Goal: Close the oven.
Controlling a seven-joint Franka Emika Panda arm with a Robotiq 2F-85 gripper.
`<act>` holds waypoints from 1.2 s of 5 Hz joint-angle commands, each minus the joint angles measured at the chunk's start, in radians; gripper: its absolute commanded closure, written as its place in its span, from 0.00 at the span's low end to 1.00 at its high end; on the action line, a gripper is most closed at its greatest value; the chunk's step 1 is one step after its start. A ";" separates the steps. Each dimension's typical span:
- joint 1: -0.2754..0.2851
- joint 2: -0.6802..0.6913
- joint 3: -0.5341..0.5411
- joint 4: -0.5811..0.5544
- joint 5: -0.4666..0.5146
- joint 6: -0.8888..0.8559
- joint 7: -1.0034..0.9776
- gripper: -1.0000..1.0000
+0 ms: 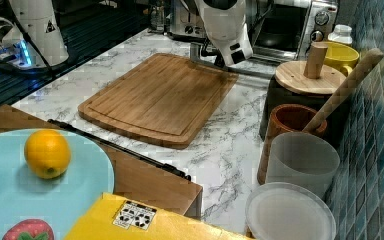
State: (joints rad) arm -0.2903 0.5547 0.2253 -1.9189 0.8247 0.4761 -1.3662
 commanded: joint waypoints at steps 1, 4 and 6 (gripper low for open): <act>0.188 -0.253 0.189 0.075 -0.040 0.095 -0.009 1.00; 0.411 -0.287 0.123 0.154 -0.653 0.195 0.651 1.00; 0.508 -0.195 0.133 0.312 -0.996 0.025 0.988 1.00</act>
State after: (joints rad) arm 0.1456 0.3369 0.3096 -1.7148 -0.1514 0.5347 -0.3760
